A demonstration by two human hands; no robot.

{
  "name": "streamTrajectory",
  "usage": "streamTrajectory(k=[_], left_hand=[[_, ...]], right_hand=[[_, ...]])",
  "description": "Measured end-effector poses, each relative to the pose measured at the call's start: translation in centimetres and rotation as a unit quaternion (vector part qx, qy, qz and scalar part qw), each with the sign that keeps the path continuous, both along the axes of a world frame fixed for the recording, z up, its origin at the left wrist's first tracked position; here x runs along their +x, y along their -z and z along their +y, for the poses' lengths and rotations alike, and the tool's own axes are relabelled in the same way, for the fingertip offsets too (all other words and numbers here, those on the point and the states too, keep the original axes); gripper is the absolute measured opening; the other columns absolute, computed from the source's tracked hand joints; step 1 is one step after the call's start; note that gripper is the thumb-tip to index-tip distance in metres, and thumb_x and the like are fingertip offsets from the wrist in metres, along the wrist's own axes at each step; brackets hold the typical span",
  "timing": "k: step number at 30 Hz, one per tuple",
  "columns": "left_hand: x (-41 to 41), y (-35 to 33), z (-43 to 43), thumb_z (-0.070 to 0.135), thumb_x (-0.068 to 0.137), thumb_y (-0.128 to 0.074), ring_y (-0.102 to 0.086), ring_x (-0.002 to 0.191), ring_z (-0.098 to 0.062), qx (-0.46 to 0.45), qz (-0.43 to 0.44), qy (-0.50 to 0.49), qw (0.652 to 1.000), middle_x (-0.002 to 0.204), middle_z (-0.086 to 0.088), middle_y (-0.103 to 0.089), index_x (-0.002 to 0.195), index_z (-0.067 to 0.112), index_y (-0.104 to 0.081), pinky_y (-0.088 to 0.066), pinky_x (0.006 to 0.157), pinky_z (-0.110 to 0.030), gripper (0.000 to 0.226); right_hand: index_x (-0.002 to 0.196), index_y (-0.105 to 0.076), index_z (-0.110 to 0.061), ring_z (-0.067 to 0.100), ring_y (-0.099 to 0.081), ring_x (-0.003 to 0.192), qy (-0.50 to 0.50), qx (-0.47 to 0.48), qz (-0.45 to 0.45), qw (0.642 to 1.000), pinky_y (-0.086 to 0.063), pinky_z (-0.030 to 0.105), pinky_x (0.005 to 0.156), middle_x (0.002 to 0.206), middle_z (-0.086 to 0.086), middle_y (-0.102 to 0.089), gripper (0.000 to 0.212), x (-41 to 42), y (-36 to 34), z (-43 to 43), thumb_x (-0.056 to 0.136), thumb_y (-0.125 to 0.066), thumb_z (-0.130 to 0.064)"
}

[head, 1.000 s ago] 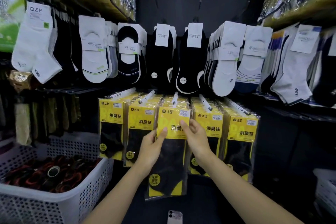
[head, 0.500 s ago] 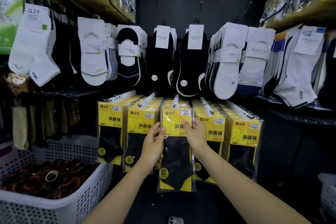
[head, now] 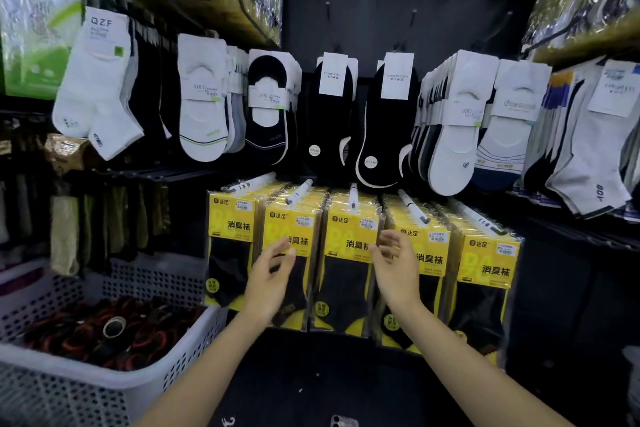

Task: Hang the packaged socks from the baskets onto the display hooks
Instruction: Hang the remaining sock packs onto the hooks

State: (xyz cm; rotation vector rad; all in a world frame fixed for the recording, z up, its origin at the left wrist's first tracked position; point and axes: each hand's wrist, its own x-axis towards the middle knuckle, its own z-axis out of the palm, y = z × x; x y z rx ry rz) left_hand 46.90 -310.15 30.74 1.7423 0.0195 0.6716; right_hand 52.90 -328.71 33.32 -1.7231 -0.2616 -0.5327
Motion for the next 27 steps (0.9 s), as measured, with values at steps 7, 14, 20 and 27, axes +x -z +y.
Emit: streamTrajectory(k=[7,14,20,27], left_hand=[[-1.2,-0.2,8.3,0.032,0.097,-0.047,-0.047,0.109,-0.002,-0.030,-0.025,-0.083,0.996,0.136,0.007,-0.046,0.139,0.019,-0.040,-0.036,0.088,-0.017,0.045],[2.9,-0.4,14.4,0.039,0.096,-0.043,-0.022,0.142,-0.017,-0.014,-0.015,-0.106,0.994,0.155,0.000,-0.021,0.150,0.025,-0.020,-0.023,0.113,-0.036,0.060],[6.9,-0.2,16.6,0.049,0.094,-0.037,-0.035,0.126,-0.004,-0.075,0.034,-0.011,0.997,0.149,0.008,-0.032,0.149,0.029,-0.017,-0.027,0.098,-0.021,0.062],[8.4,0.1,17.7,0.064,0.082,-0.032,-0.047,0.123,-0.004,-0.057,0.025,0.066,0.996,0.137,0.010,-0.050,0.143,0.028,-0.037,-0.035,0.102,-0.022,0.070]], right_hand=[[0.123,-0.050,-0.028,-0.004,-0.055,0.099,-0.160,-0.075,0.013,0.984,-0.042,0.001,0.069,0.120,-0.010,-0.055,0.031,-3.2,0.2,7.7,0.094,-0.058,-0.023],[0.152,-0.008,-0.033,0.009,-0.012,0.146,-0.283,-0.060,0.060,0.955,-0.021,0.028,0.113,0.158,-0.011,-0.012,0.068,-2.6,0.4,17.8,0.097,-0.047,-0.040],[0.151,0.010,-0.031,0.018,-0.006,0.148,-0.266,0.067,0.156,0.949,-0.017,0.038,0.118,0.161,-0.007,0.003,0.081,0.6,0.7,22.4,0.095,-0.046,-0.047],[0.151,0.000,-0.035,0.017,-0.016,0.146,-0.221,0.076,0.107,0.966,-0.021,0.039,0.118,0.159,-0.008,-0.012,0.082,3.2,1.9,23.5,0.090,-0.054,-0.047]])
